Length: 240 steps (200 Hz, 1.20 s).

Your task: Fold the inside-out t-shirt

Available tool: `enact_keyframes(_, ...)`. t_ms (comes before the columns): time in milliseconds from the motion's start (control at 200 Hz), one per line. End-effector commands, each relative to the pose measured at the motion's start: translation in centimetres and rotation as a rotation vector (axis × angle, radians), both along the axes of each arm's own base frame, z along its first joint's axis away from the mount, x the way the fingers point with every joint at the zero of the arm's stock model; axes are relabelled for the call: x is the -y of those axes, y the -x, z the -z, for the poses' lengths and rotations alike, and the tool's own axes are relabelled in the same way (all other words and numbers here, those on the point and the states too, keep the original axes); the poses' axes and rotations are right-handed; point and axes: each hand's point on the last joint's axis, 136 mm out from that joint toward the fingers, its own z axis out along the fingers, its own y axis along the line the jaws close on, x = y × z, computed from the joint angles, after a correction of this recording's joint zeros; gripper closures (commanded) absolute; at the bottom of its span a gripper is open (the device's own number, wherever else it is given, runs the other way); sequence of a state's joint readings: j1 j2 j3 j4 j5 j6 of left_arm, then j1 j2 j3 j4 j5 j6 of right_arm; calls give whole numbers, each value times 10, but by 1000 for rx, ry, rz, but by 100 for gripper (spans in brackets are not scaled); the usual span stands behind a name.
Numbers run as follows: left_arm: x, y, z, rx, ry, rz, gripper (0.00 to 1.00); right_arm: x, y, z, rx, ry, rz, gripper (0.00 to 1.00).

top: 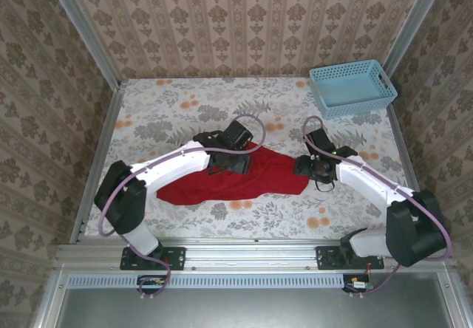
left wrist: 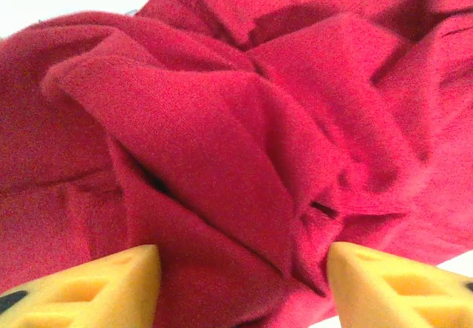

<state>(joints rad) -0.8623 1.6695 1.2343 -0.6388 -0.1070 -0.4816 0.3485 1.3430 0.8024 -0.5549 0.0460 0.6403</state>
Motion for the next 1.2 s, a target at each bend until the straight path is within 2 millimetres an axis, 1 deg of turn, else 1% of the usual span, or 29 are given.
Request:
enact_keyframes(0,-3,-8,-1,-2,-16,-27,52,-15,-9,10,9,-82,0,35)
enact_keyframes(15,-3,-9,1,-7,-16,-28,54,-16,-10,9,11,-86,-4,36)
enact_keyframes(45,-4,-10,4,-13,-18,-31,59,-18,-11,18,-12,-81,-14,40)
enact_keyframes(80,-5,-11,6,-22,-17,-32,64,-20,-13,19,-17,-79,-23,43)
enact_keyframes(135,-6,-13,9,-34,-16,-30,72,-20,-17,20,-25,-66,-37,52)
enact_keyframes(170,-9,-14,10,-40,-17,-36,78,-20,-19,19,-24,-58,-46,59)
enact_keyframes(190,-10,-14,10,-43,-14,-37,82,-20,-20,18,-24,-54,-50,65)
enact_keyframes(195,-10,-15,10,-43,-13,-38,84,-20,-21,18,-22,-49,-52,68)
enact_keyframes(200,-10,-15,10,-44,-13,-39,85,-20,-21,18,-22,-49,-52,68)
enact_keyframes(230,-12,-16,9,-47,-5,-42,91,-20,-23,14,-15,-40,-60,76)
enact_keyframes(275,-16,-18,4,-40,8,-48,100,-16,-25,7,0,-9,-65,86)
enact_keyframes(340,-23,-22,-12,-6,34,-54,100,-9,-32,-11,52,47,-73,97)
enact_keyframes(355,-25,-23,-18,6,45,-56,100,-4,-27,-12,35,70,-75,98)
enact_keyframes(375,-28,-25,-27,28,59,-58,100,-1,-27,-19,52,86,-78,100)
enact_keyframes(395,-31,-27,-37,51,75,-58,100,2,-28,-24,61,105,-79,100)
enact_keyframes(405,-32,-28,-42,63,83,-58,100,3,-30,-34,91,107,-78,100)
enact_keyframes(465,-42,-31,-83,163,140,-58,100,10,-32,-66,175,140,-92,100)
enact_keyframes(545,-61,-30,-149,331,232,-72,100,20,-32,-115,308,178,-102,100)
enact_keyframes(575,-69,-28,-175,398,274,-80,100,25,-31,-136,360,193,-100,100)
enact_keyframes(635,-86,-21,-219,511,353,-94,100,32,-27,-178,470,210,-87,100)
enact_keyframes(685,-101,-16,-248,590,407,-118,100,36,-22,-211,555,207,-82,100)
enact_keyframes(740,-117,-12,-271,657,453,-148,100,36,-16,-244,642,183,-90,100)
enact_keyframes(745,-119,-12,-273,664,456,-150,100,36,-16,-244,642,183,-90,100)
enact_keyframes(805,-134,-9,-288,710,484,-186,100,34,-9,-271,713,153,-104,100)
enact_keyframes(870,-145,-6,-297,735,511,-213,100,32,-2,-295,780,122,-122,100)
enact_keyframes(985,-150,1,-309,760,578,-210,100,25,12,-327,885,65,-170,100)
enact_keyframes(1095,-147,8,-319,777,638,-181,100,15,21,-345,936,3,-222,100)
enact_keyframes(1140,-145,10,-323,783,652,-169,100,9,23,-348,945,-20,-244,100)
enact_keyframes(1195,-146,11,-325,784,651,-172,100,6,21,-347,940,-23,-250,100)
